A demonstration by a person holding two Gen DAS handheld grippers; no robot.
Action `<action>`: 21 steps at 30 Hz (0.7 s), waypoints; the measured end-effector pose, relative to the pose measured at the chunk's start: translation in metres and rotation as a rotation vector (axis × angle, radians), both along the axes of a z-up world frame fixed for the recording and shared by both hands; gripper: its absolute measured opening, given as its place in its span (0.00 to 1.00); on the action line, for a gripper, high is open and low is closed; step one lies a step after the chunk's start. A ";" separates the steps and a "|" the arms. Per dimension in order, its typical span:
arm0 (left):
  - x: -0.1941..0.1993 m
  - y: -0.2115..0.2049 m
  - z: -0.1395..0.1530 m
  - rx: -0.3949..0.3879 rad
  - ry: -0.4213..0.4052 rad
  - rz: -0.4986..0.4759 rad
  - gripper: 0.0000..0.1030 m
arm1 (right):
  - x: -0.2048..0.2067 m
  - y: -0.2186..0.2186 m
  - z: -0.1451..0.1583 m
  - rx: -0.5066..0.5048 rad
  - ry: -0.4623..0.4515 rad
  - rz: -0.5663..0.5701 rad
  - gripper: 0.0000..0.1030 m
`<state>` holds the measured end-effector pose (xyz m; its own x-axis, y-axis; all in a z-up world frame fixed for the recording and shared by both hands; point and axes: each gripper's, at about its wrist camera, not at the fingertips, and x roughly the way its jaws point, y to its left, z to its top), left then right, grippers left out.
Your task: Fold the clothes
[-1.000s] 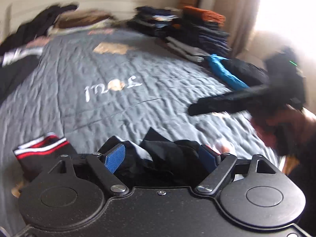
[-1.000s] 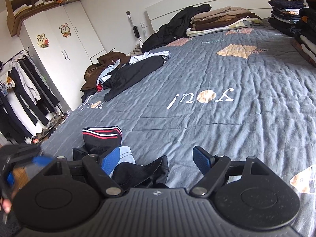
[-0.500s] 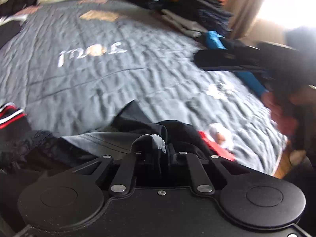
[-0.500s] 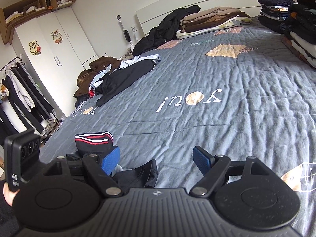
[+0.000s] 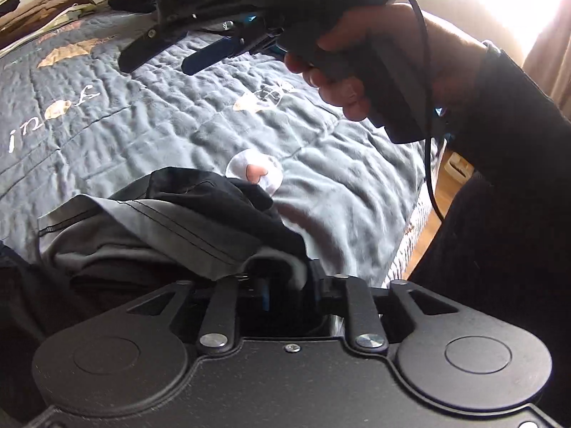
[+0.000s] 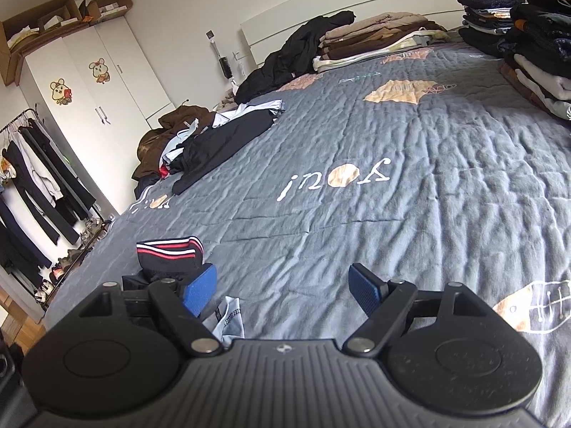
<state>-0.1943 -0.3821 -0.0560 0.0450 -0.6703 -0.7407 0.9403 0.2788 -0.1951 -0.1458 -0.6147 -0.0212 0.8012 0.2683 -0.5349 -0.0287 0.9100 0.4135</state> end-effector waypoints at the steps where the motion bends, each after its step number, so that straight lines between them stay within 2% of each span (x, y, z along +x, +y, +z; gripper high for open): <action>1: 0.000 0.003 0.003 0.007 -0.009 -0.005 0.39 | -0.001 0.000 0.000 -0.001 0.002 0.000 0.78; 2: 0.003 0.009 0.012 -0.017 -0.019 -0.002 0.50 | -0.004 0.000 0.000 -0.006 0.003 0.003 0.78; 4: 0.013 0.020 0.034 -0.060 -0.069 0.015 0.64 | -0.009 -0.001 -0.001 -0.016 0.008 0.013 0.78; 7: 0.046 0.026 0.057 -0.071 -0.151 0.077 0.69 | -0.017 -0.001 -0.003 -0.025 0.017 0.029 0.78; 9: 0.076 0.024 0.057 -0.044 -0.163 0.139 0.69 | -0.021 -0.001 -0.006 -0.019 0.027 0.039 0.78; 12: 0.122 0.018 0.039 0.019 -0.109 0.211 0.69 | -0.026 -0.001 -0.010 -0.014 0.043 0.056 0.78; 15: 0.154 0.011 0.005 0.093 -0.025 0.277 0.69 | -0.029 -0.001 -0.015 -0.010 0.057 0.072 0.78; 17: 0.168 0.007 -0.017 0.158 0.029 0.301 0.69 | -0.030 -0.002 -0.018 -0.012 0.067 0.074 0.78; 21: 0.175 0.006 -0.048 0.239 0.072 0.329 0.70 | -0.031 -0.006 -0.019 -0.003 0.071 0.065 0.78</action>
<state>-0.0191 -0.3762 -0.1035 0.1707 -0.4375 -0.8829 0.7795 0.6080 -0.1506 -0.1771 -0.6210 -0.0400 0.7424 0.3171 -0.5902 -0.0588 0.9083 0.4141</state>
